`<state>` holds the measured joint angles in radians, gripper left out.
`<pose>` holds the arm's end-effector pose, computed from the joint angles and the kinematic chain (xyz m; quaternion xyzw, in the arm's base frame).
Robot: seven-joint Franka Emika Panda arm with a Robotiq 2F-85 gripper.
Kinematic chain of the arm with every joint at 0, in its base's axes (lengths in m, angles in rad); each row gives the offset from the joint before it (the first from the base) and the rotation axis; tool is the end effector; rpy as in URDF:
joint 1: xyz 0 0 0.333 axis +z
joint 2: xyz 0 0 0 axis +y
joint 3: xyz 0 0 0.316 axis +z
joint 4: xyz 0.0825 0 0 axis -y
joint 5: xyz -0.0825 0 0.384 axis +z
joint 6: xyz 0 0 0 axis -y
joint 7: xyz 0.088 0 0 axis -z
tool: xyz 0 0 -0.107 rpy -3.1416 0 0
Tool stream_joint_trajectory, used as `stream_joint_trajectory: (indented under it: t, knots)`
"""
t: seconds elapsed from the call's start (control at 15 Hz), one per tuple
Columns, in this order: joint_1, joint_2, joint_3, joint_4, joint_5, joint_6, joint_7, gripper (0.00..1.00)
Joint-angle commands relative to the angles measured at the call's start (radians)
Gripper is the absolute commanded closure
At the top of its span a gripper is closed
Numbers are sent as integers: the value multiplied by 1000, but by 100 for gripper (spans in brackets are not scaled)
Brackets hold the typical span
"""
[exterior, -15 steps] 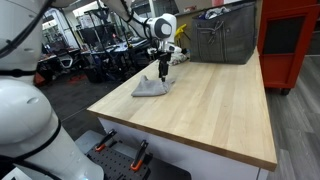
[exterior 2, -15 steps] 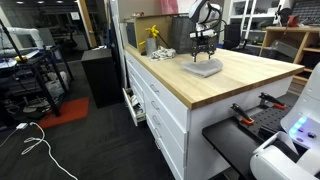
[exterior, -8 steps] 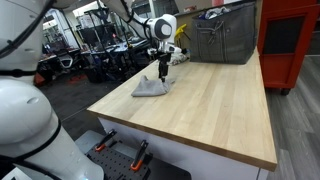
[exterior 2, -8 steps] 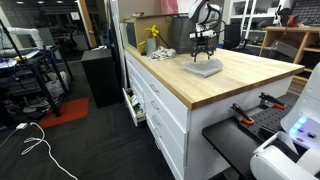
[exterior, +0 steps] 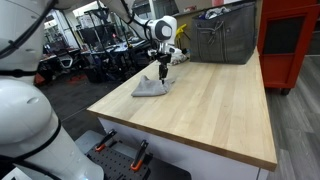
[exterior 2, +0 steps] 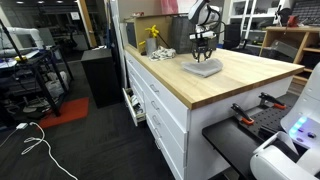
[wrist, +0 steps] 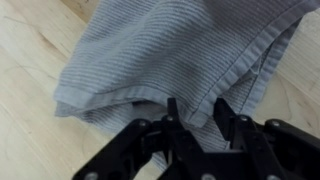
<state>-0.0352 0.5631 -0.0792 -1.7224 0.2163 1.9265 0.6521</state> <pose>0.6264 -0.0533 0.2373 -0.8896 0.4155 0.1886 0.0218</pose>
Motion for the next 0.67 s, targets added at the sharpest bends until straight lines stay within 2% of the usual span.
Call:
stream_joint_trajectory:
  t: [0.0, 0.13, 0.6]
  knots:
    - [-7, 7, -4, 26, 27, -31, -14, 88]
    - [-7, 2, -4, 23, 27, -30, -15, 100]
    - [-3, -43, -23, 6, 7, -6, 0, 99]
